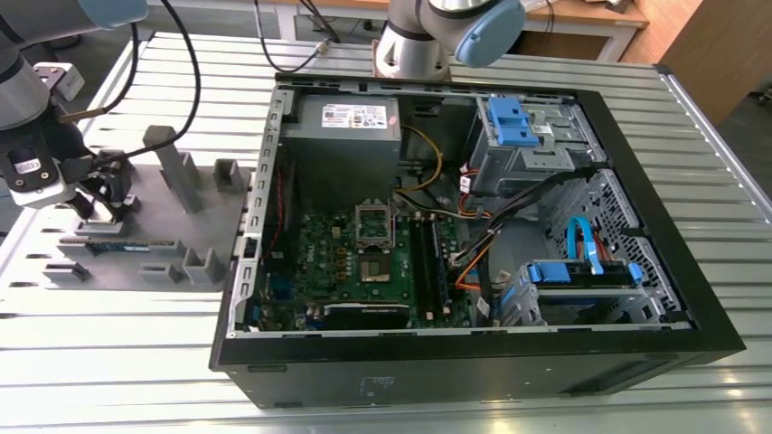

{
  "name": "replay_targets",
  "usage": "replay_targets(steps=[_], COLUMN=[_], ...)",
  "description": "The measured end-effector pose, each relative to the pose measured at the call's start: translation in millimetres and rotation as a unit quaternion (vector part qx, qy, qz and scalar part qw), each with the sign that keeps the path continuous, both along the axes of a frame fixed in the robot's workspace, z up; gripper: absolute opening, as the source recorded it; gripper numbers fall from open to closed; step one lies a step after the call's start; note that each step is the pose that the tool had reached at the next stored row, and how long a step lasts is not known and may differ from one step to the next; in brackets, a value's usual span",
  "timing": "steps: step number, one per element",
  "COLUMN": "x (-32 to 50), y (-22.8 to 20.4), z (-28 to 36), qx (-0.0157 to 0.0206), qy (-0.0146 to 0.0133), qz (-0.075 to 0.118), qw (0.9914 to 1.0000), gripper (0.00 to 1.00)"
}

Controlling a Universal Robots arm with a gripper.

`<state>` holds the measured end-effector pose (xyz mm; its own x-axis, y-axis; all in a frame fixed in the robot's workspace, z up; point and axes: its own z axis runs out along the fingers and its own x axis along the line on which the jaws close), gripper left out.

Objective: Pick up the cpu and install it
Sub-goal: 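Pick up the cpu and move it towards the insertion slot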

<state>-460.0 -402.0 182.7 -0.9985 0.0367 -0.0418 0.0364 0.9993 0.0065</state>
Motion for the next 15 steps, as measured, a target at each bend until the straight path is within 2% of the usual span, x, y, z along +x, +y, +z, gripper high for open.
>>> replay_targets(steps=[1, 2, 15], x=[0.0, 0.0, 0.0], y=[0.0, 0.0, 0.0], z=[0.0, 0.0, -0.1], qx=[0.0000, 0.0000, -0.0001], qy=[0.0000, 0.0000, -0.0001], qz=[0.000, 0.000, 0.000], qw=[1.00000, 1.00000, 1.00000], gripper=[0.48, 0.55, 0.55])
